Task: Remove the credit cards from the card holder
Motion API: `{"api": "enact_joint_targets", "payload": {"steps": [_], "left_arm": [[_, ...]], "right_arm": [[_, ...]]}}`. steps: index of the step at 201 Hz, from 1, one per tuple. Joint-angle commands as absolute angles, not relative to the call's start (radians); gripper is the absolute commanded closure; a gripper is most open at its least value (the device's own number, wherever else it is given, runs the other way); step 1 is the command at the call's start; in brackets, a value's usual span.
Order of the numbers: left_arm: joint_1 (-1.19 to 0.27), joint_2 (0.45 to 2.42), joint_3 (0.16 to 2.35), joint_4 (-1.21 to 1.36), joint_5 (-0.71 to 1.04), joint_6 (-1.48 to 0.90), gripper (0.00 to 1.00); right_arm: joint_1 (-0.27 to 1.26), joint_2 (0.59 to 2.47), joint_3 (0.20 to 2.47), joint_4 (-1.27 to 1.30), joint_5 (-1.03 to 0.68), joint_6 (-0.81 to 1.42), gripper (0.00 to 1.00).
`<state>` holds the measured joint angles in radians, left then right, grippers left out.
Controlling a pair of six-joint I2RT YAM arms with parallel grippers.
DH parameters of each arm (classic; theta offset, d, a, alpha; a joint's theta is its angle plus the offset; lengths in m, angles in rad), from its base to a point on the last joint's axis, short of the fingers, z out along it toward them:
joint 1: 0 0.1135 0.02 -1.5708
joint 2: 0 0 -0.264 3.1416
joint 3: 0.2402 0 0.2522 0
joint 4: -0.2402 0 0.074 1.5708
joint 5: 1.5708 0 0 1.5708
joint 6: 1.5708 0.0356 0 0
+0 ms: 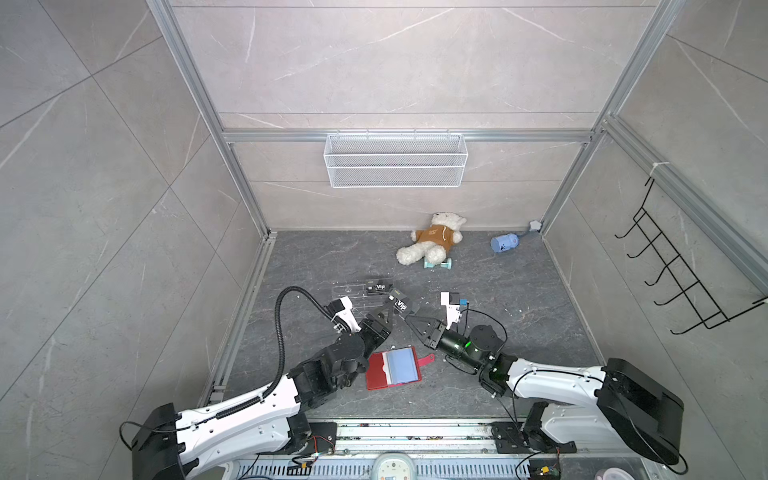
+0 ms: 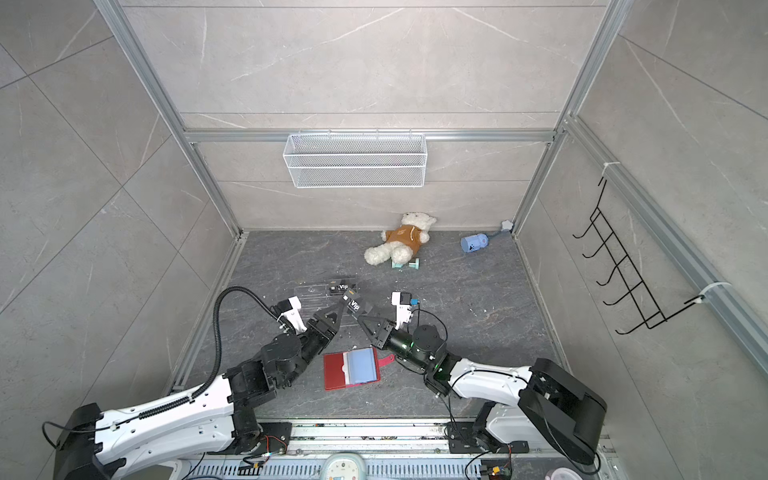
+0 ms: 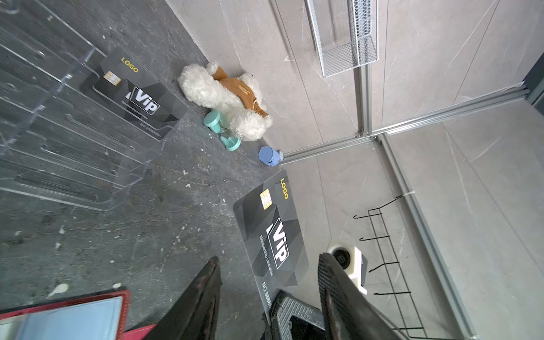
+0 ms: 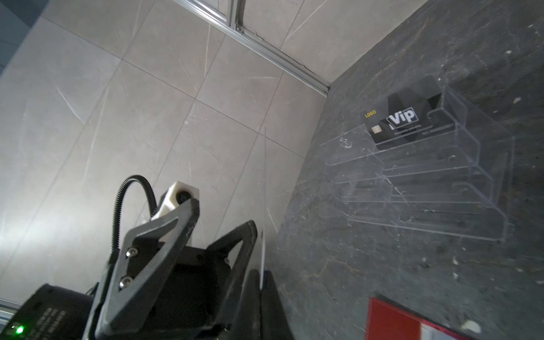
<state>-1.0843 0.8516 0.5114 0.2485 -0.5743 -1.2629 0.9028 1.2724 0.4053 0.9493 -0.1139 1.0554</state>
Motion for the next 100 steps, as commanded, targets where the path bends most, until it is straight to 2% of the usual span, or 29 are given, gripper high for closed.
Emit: {"api": "enact_joint_targets", "payload": {"steps": [1,32,57,80,100], "left_arm": [[-1.087,0.806,0.562,0.129,-0.598,-1.153,0.45],[-1.085,0.766,0.642,-0.024,-0.584,-1.034,0.44],[-1.065,0.788,0.751,-0.158,-0.479,-0.889,0.42],[-0.99,0.833,0.853,-0.278,-0.286,-0.8,0.42],[-0.862,0.88,0.918,-0.305,-0.027,-0.736,0.41]], "right_arm": [[0.896,1.224,0.441,0.762,-0.146,0.93,1.0],[0.896,1.164,0.492,0.563,-0.162,0.801,1.0],[0.896,1.125,0.518,0.452,-0.163,0.713,1.0],[0.896,1.108,0.522,0.405,-0.167,0.65,1.0],[0.896,1.1,0.511,0.403,-0.171,0.623,1.0]]}}
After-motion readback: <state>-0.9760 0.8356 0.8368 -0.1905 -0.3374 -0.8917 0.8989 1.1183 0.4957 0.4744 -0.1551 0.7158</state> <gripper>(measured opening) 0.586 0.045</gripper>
